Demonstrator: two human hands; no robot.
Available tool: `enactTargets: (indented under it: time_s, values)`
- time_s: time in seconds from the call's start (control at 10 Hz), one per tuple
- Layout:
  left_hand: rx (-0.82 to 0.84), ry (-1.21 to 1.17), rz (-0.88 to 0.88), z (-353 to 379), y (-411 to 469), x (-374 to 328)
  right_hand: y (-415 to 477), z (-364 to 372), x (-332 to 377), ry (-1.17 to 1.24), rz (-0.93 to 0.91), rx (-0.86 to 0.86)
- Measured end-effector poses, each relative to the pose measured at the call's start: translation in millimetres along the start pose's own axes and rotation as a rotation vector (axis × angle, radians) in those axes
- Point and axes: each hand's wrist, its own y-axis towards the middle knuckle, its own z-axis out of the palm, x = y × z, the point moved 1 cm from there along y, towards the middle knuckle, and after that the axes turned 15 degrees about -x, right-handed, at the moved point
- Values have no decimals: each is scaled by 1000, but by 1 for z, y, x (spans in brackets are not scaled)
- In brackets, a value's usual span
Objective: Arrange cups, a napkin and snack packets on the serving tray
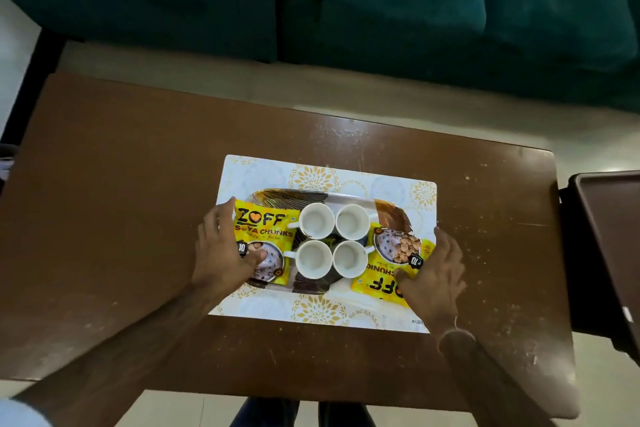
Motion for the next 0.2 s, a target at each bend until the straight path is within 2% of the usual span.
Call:
enactTargets:
  time_s: [0.1, 0.2]
  values:
    - [9, 69, 33, -7, 3, -14, 5, -2, 17, -79, -184, 45]
    - [36, 73, 51, -17, 11, -32, 17, -7, 40, -49, -302, 109]
